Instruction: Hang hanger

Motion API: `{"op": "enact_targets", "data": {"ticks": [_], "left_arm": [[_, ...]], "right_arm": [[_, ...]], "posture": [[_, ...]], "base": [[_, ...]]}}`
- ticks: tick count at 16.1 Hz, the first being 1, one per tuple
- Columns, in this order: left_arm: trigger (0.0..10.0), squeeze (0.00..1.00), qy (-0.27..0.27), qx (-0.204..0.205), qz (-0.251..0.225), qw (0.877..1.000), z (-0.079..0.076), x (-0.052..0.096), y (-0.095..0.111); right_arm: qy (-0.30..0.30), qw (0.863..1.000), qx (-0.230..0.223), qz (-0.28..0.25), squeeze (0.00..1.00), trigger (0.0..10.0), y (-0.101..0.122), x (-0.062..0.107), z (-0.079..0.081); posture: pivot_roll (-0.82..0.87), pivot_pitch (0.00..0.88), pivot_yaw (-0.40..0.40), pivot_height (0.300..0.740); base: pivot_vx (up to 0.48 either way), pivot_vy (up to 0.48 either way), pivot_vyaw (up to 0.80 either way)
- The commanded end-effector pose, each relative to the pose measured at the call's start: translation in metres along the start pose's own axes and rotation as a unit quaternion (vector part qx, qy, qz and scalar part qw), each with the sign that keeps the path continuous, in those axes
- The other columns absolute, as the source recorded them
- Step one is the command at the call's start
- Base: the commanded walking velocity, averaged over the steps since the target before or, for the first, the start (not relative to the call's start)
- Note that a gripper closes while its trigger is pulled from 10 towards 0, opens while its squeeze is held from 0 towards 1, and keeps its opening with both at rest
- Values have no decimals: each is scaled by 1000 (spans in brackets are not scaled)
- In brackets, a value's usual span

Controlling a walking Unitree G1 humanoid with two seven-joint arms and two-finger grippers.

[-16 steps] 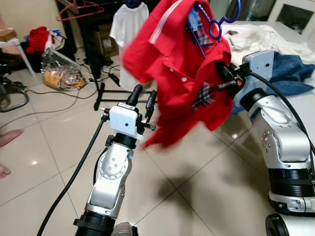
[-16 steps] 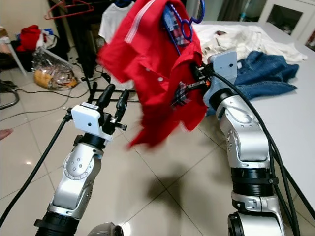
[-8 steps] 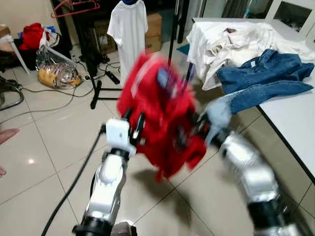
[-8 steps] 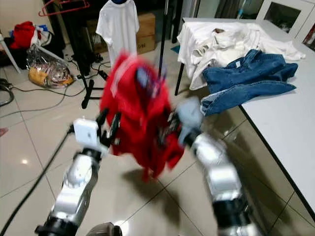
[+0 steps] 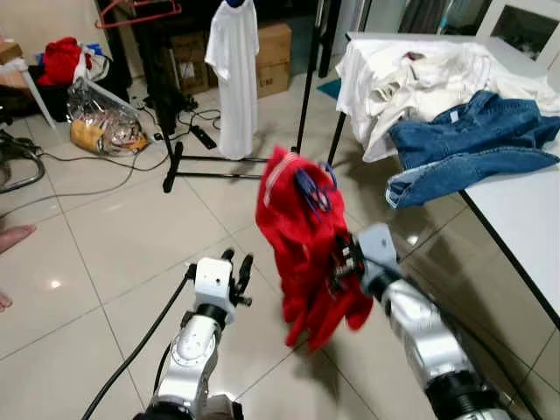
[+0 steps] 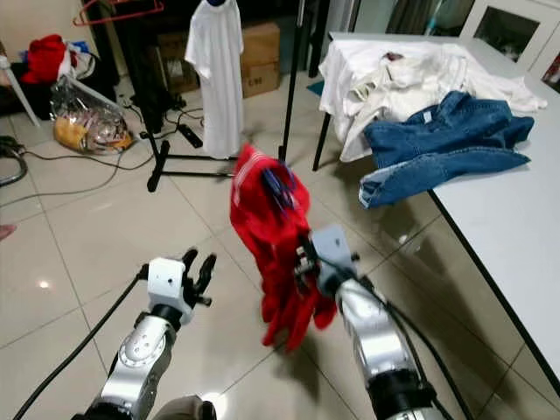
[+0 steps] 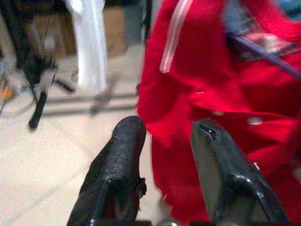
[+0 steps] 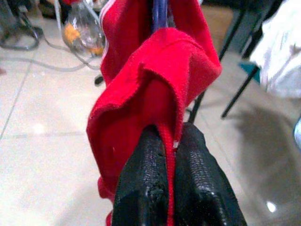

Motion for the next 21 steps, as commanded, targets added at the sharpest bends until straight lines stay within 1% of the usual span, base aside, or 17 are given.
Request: {"op": "enact_targets", "data": {"ticks": [1,3,4,5,7,9,11,12,13,14,15,16,17,19,21], "left_arm": [[10000,0,17,5,16,1000,7,1,-8],[10000,0,40,9,50,998,19,7,-23],[10000,0,47,5,63,997,24,10,-30],[10000,0,53,-12,85,995,31,16,-40],[10000,0,78,5,111,991,41,19,-47],[10000,0,106,12,147,983,49,24,-58],[10000,0,109,10,167,980,49,28,-65],[10000,0,104,10,171,980,45,29,-67],[10000,0,95,8,175,980,41,30,-70],[10000,0,74,1,178,981,35,31,-72],[10000,0,57,-10,186,981,32,33,-75],[10000,0,44,-26,199,979,31,37,-79],[10000,0,36,-34,203,978,30,38,-81],[10000,0,30,-33,196,980,29,35,-78],[10000,0,20,-42,202,978,28,36,-79]], "right_arm": [[-18,1000,4,-6,0,10000,-2,1,-7],[-26,999,27,21,0,10000,-21,2,-7],[-29,998,40,28,0,10000,-26,2,-8],[-38,998,40,38,0,10000,-33,1,-10],[-39,997,37,49,0,10000,-38,-1,-7],[-32,996,31,78,0,10000,-51,1,0],[-27,995,19,98,0,10000,-63,6,3],[-29,994,15,106,0,10000,-69,11,1],[-36,992,15,119,0,10000,-76,16,-4],[-59,989,5,136,0,10000,-83,22,-13],[-85,984,-6,156,0,10000,-91,29,-23],[-99,980,-17,169,0,10000,-97,35,-29],[-98,980,-23,169,0,10000,-98,37,-30],[-80,984,-10,161,0,10000,-96,35,-24],[-80,984,-7,159,0,10000,-95,32,-21]], "posture": [[85,7,-43,740],[93,6,-44,740],[94,5,-44,740],[96,3,-52,740],[95,0,-56,740],[106,0,-61,740],[125,0,-64,740],[129,3,-62,740],[139,0,-63,740],[136,0,-58,740],[134,0,-49,740],[142,2,-44,740],[139,1,-37,740],[124,0,-21,740],[117,0,-9,740]], "base": [[0,0,0],[0,0,0],[0,0,0],[0,0,0],[0,0,0],[0,0,0],[0,0,0],[0,0,0],[0,0,0],[0,0,0],[0,0,0],[0,0,0],[0,0,0],[0,0,0],[0,0,0]]}}
Point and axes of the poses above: a point about 5 cm out from each wrist's last joint towards the gripper, its own x axis pointing back from the gripper into the wrist, its own y axis along the axis of the wrist's last joint, z = x × y, the point moved 3 cm from there along -x, pointing out of the wrist towards the gripper, and after that the axes turned 3 degrees about x, right-handed, at the moved point
